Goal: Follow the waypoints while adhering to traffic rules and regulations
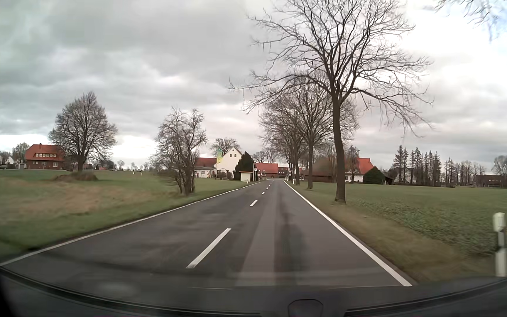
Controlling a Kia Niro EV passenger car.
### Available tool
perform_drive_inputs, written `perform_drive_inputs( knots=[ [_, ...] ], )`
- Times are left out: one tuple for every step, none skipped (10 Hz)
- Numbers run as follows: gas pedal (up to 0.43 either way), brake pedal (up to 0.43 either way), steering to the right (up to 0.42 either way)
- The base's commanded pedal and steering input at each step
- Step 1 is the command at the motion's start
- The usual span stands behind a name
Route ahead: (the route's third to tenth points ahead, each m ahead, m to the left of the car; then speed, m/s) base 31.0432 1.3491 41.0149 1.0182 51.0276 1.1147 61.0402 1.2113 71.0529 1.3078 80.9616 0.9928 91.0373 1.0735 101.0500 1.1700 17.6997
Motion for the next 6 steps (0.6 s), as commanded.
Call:
perform_drive_inputs(
  knots=[
    [0.169, 0.0, 0.003],
    [0.169, 0.0, 0.003],
    [0.169, 0.0, 0.003],
    [0.169, 0.0, 0.003],
    [0.169, 0.0, 0.003],
    [0.169, 0.0, 0.003]
  ],
)
